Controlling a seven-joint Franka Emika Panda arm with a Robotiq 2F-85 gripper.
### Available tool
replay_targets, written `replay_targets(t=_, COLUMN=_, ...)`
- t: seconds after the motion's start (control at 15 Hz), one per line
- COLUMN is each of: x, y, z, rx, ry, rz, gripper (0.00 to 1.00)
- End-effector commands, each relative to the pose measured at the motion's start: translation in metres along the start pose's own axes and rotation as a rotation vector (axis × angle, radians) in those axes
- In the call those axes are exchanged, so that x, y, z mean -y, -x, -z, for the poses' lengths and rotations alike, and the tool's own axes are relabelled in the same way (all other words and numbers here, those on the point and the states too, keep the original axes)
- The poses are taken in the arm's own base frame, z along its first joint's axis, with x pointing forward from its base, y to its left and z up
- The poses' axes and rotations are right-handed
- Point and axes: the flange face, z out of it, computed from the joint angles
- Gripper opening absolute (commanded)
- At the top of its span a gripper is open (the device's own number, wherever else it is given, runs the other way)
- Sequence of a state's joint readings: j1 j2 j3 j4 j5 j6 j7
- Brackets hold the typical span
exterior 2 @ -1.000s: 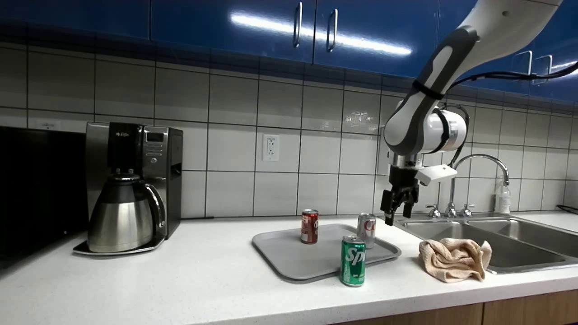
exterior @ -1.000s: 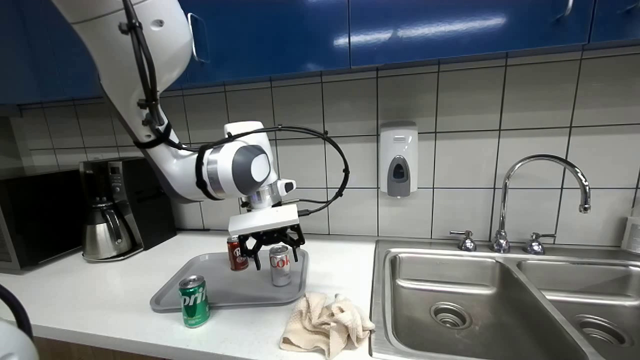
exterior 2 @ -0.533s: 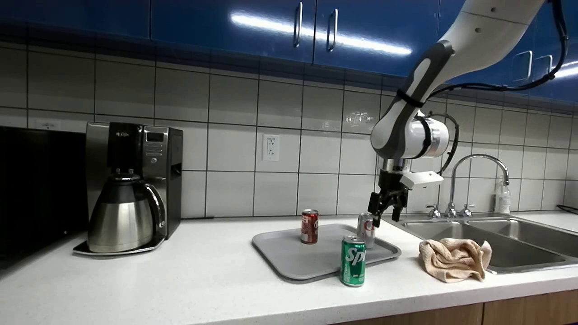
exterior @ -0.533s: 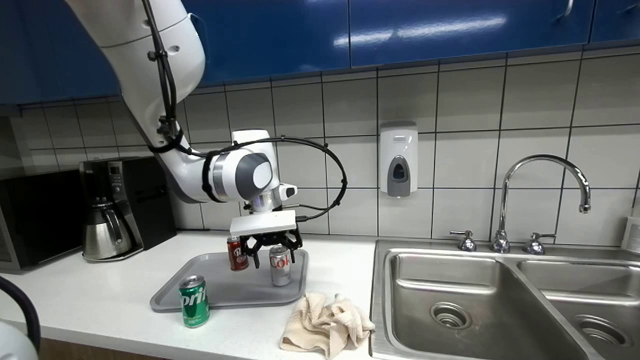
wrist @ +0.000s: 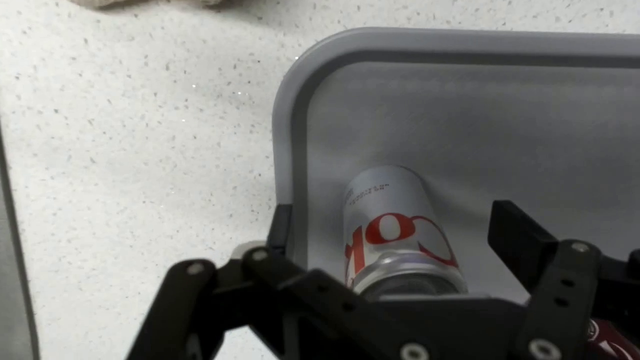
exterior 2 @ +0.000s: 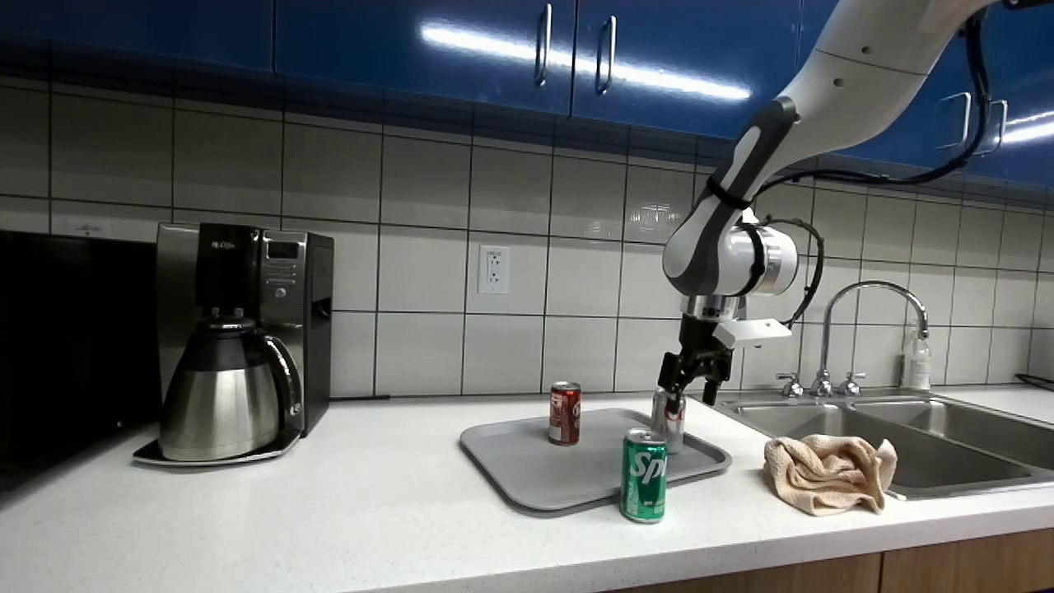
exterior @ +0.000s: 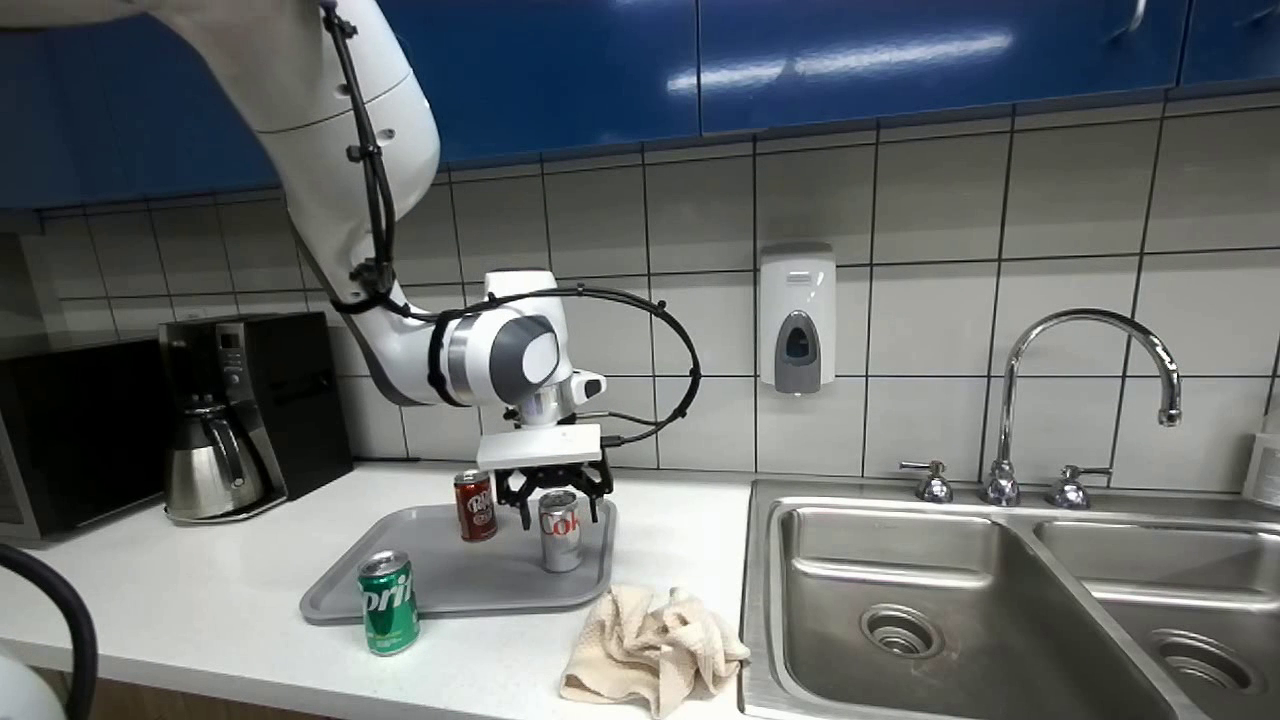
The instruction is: Remove the cans from the tray.
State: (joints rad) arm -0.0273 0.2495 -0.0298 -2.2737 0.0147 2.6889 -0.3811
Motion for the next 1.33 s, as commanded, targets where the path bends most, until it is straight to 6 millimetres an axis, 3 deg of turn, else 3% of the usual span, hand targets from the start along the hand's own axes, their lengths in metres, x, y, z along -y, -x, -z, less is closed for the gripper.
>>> replay_targets(t=0.0, x=-0.005, y=-0.017, z=-0.006, rx=-0.009, ry=-0.014, rz=-0.019, gripper=1.0)
replay_targets(t=0.87, x=0.001, y=-0.039, z=-0.019, rx=-0.015, ry=-0.033, rz=0.009, gripper=1.0)
replay_targets(t=0.93, x=0.0, y=-0.039, z=-0.02, rx=-0.015, ry=-0.034, rz=0.007, gripper=0.75)
replay_targets(t=1.0, x=-0.001, y=-0.039, z=-0.02, rx=-0.017, ry=-0.034, rz=0.005, gripper=0.74)
replay_targets(t=1.27, x=-0.003, y=-0.037, z=-0.019, rx=-0.018, ry=-0.033, rz=0.005, gripper=0.42)
